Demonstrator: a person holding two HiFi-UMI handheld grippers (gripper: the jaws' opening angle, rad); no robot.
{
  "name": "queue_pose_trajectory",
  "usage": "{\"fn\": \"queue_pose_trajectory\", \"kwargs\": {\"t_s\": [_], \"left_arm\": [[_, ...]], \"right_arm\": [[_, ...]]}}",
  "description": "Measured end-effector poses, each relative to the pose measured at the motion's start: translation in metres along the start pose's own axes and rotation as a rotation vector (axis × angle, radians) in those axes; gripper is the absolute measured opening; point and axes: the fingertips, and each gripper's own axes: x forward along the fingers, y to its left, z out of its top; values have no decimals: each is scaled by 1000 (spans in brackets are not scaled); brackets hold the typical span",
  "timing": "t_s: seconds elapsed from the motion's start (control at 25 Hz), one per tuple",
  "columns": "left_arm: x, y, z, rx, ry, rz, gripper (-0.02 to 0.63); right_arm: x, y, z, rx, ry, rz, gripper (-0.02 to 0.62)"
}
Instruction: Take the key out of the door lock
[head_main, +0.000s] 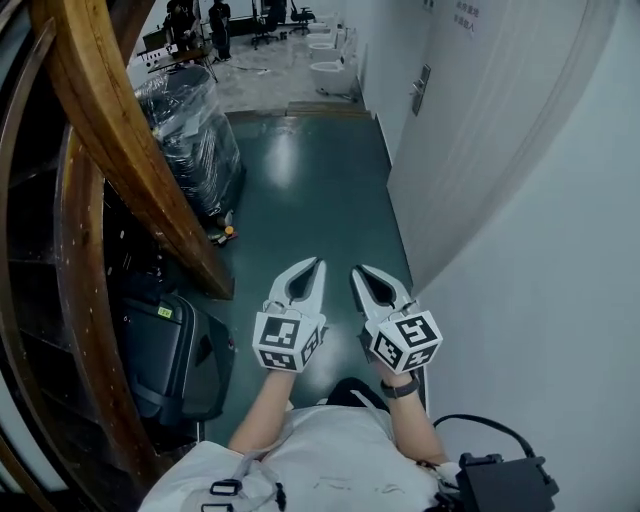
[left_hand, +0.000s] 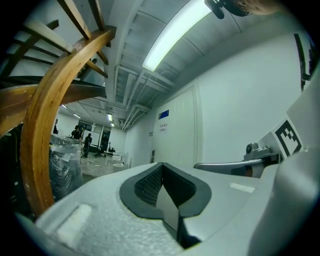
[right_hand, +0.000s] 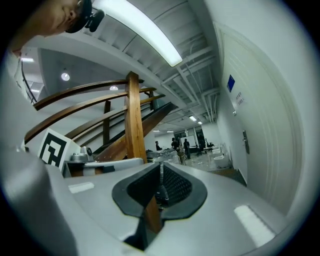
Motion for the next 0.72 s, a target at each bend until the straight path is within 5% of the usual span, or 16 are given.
{"fn": "queue_pose_trajectory", "kwargs": {"t_s": [0.48, 0.72], "left_arm": [[103, 84, -18, -30, 25, 105, 0], [202, 142, 10, 10, 4, 150, 0]], "right_arm": [[129, -82, -5, 143, 28, 112, 3], [224, -146, 45, 161, -32, 196, -3]]}}
